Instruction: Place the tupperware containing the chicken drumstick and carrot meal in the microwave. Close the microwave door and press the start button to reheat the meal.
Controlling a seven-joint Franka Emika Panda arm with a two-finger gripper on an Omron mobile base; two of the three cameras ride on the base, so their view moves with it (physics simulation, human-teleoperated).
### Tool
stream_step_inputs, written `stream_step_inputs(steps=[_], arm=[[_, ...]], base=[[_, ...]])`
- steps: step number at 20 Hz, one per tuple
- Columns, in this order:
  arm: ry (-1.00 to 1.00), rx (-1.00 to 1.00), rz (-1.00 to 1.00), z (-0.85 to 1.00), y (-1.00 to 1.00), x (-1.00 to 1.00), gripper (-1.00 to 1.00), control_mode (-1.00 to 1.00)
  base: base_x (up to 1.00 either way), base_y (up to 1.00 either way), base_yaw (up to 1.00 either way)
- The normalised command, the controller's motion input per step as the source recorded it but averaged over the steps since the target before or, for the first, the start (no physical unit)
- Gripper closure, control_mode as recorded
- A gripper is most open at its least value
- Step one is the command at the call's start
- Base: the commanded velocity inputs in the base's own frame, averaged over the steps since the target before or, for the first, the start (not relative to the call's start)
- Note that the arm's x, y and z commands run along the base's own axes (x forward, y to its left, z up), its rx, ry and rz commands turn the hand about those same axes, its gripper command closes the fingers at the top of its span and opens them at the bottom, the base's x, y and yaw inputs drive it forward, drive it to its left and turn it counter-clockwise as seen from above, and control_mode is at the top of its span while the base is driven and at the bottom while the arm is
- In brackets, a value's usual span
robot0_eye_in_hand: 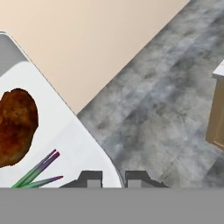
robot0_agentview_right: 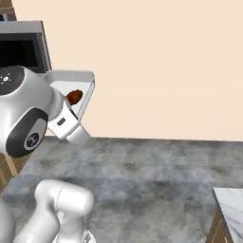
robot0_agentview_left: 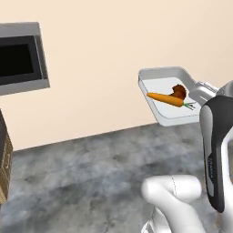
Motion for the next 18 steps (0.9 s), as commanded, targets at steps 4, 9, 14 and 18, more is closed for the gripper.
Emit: stream_step_inputs(steps=[4,9,14,18], arm=[[0.0,0.0,0.0,0.0,0.0,0.0,1.0,1.0],[0.0,0.0,0.0,0.0,0.0,0.0,1.0,1.0],[0.0,0.0,0.0,0.0,0.0,0.0,1.0,1.0],[0.0,0.0,0.0,0.0,0.0,0.0,1.0,1.0]], base=[[1.0,0.0,-0.08],[1.0,0.0,-0.03],[1.0,0.0,0.0],[1.0,-0.01,0.0]])
